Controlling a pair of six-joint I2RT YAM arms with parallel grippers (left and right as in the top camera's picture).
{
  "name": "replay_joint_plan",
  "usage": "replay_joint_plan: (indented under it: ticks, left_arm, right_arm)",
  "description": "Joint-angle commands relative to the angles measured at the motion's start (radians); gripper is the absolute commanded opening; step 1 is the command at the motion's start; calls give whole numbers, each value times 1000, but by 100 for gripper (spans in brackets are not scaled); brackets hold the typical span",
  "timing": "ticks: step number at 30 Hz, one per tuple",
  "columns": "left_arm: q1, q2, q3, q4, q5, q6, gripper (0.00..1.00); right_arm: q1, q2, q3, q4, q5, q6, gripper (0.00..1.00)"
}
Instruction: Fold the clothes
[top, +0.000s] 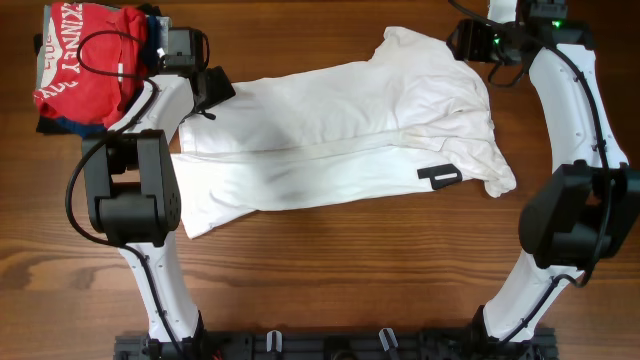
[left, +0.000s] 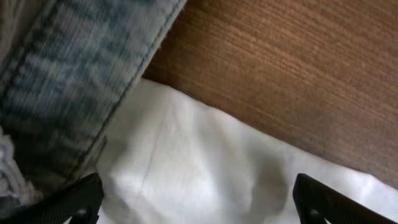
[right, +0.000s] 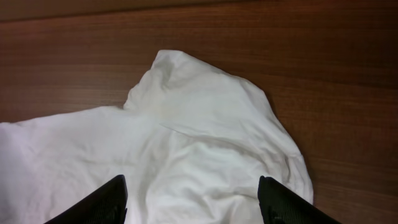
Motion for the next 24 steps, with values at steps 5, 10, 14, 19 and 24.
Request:
replay_joint_plan:
  ticks: [5,10,14,19,24]
  left_arm:
    - [14,46,-1,5,-48,-38,99]
    - [15,21,49,-116,-3,-43,100]
    - [15,0,124,-224,7,-42,100]
    - [21,1,142,-291,41,-42,100]
    - [29,7,142,-220,41,-42,100]
  right_arm:
    - [2,14,10,9,14,5,68]
    - [2,14,10,12,13,5,67]
    - [2,14,10,16,13,8,67]
    - [2,14,10,16,13,8,67]
    - [2,14,10,15,13,8,67]
